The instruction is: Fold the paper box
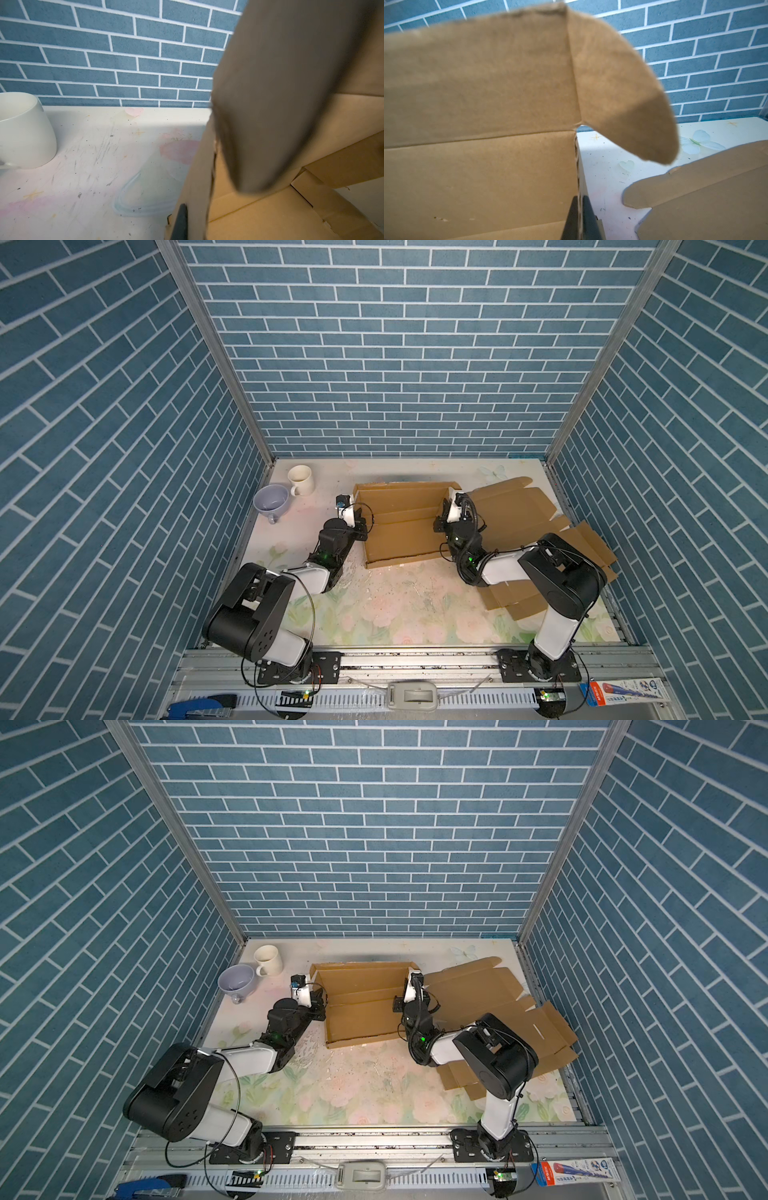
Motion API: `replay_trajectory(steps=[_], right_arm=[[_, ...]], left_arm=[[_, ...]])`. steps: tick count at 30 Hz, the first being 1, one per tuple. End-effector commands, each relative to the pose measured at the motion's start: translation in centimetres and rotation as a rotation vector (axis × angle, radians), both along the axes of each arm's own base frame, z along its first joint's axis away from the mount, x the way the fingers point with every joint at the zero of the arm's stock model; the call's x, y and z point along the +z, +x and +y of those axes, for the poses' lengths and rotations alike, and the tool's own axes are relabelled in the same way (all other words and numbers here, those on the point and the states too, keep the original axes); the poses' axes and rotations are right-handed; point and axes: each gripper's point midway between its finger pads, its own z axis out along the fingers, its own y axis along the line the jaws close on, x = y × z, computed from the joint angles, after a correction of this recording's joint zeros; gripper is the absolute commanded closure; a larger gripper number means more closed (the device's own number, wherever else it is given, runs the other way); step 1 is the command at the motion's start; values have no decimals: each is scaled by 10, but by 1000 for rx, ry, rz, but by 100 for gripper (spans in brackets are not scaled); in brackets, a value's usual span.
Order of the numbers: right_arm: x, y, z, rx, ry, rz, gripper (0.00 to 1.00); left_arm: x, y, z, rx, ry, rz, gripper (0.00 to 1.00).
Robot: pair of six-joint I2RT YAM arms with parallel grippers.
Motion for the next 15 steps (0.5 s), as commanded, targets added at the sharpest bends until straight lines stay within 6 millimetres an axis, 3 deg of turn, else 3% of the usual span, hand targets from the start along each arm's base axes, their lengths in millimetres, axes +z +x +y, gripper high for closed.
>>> replay_trajectory(steps=[1, 9, 15], right_arm=[[-4, -10, 5, -11, 20, -14, 100], [-12, -15, -1, -50, 27, -8, 100], [-17, -16, -3, -67, 40, -1, 100]], left_arm=[[-13, -10, -15, -15, 15, 32, 100], [-38, -18, -17, 51, 40, 59, 100], [-48, -19, -33, 52, 62, 68, 100]])
